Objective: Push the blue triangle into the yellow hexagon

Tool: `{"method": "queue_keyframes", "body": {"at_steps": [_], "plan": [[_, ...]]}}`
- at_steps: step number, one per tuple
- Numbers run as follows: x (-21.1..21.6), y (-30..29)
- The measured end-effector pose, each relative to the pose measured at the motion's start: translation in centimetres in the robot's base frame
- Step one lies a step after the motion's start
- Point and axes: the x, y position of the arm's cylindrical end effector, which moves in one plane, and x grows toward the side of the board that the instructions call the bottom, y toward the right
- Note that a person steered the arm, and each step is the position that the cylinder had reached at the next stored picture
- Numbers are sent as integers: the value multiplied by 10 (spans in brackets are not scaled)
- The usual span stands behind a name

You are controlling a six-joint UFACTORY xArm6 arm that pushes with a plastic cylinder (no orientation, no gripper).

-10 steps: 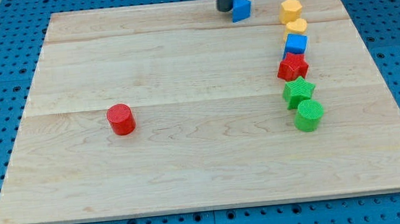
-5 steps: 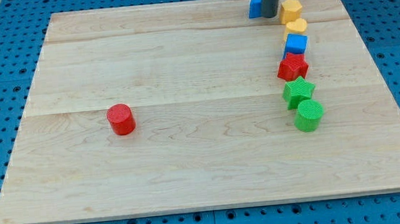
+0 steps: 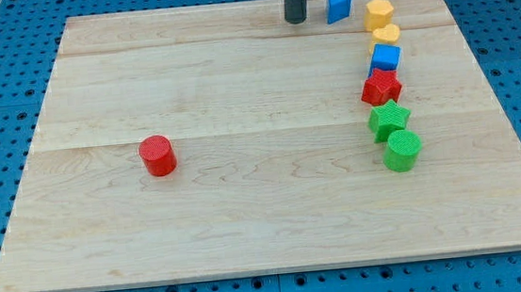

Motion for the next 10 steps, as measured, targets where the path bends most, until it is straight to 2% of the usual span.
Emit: {"method": "queue_keyframes", "body": {"at_steps": [1,2,3,6,10], "plan": [[-17,23],[-17,59],[-17,68],[2,69],[2,82]]}}
